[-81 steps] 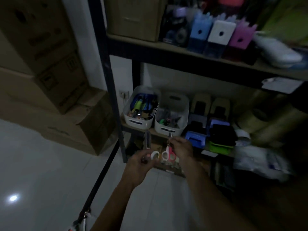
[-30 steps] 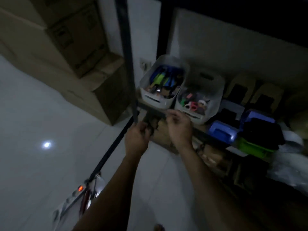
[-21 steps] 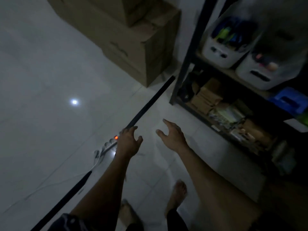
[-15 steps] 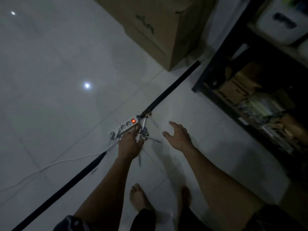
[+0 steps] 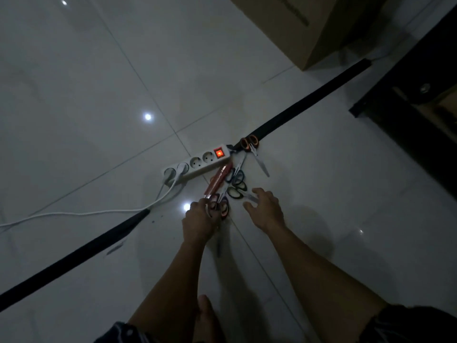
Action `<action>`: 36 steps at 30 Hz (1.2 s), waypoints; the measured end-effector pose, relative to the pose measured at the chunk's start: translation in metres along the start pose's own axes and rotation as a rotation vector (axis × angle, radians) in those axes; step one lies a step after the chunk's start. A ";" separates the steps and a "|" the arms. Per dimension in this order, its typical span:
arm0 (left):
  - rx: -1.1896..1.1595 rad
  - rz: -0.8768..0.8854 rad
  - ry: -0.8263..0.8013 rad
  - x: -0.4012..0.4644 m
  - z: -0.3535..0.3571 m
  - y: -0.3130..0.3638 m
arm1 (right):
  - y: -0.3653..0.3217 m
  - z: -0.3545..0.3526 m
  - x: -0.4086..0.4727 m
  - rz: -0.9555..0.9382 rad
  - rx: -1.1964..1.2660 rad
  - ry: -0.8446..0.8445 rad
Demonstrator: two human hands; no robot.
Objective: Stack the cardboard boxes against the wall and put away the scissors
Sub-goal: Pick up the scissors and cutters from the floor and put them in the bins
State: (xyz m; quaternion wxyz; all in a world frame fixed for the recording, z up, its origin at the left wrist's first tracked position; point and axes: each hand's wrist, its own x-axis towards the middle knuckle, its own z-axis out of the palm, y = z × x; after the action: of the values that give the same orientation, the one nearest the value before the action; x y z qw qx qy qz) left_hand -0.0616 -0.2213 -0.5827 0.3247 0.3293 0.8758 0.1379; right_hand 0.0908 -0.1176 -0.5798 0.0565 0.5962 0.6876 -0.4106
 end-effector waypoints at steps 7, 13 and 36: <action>-0.036 -0.009 0.124 0.026 0.058 0.000 | 0.005 0.037 0.050 -0.088 -0.236 0.178; -0.094 0.027 0.094 0.031 0.057 -0.001 | 0.009 0.036 0.058 -0.180 -0.337 0.187; -0.112 0.254 -0.167 -0.048 -0.039 0.138 | 0.025 -0.160 -0.035 0.404 0.872 0.540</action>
State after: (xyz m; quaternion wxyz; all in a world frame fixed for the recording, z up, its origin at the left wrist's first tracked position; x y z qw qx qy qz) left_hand 0.0078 -0.1514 -0.4677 0.3943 0.4293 0.7879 0.1986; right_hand 0.1881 -0.0445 -0.4674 -0.2967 0.7686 0.3157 -0.4707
